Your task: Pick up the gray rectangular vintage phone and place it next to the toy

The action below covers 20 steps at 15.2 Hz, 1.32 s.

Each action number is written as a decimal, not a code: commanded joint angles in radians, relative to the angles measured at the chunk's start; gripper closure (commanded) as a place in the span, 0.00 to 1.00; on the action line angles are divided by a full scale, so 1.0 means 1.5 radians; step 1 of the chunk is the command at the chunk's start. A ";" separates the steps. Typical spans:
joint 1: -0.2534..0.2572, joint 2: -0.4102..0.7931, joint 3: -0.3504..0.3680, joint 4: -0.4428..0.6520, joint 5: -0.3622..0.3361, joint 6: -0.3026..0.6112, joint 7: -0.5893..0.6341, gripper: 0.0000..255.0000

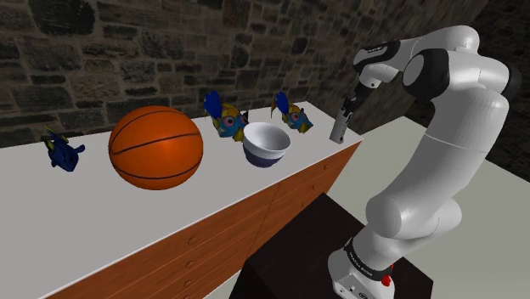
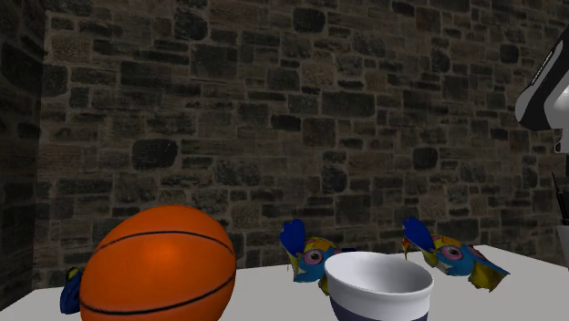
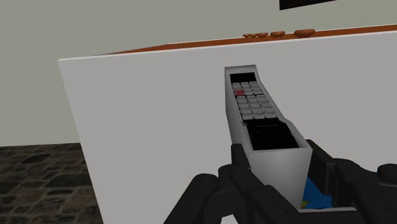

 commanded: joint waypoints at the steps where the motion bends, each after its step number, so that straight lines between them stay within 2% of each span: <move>1: 0.000 0.000 0.000 -0.003 0.000 0.003 -0.001 1.00; 6: 0.000 0.000 0.000 -0.003 0.000 0.003 -0.001 1.00; 7: 0.000 0.000 0.000 -0.003 0.000 0.003 -0.001 0.00; 12: 0.000 0.000 0.000 -0.003 0.000 0.003 -0.001 0.00; 16: 0.000 -0.023 -0.005 0.053 -0.013 -0.073 0.008 0.00; 20: 0.000 -0.023 -0.005 0.053 -0.013 -0.073 0.008 0.00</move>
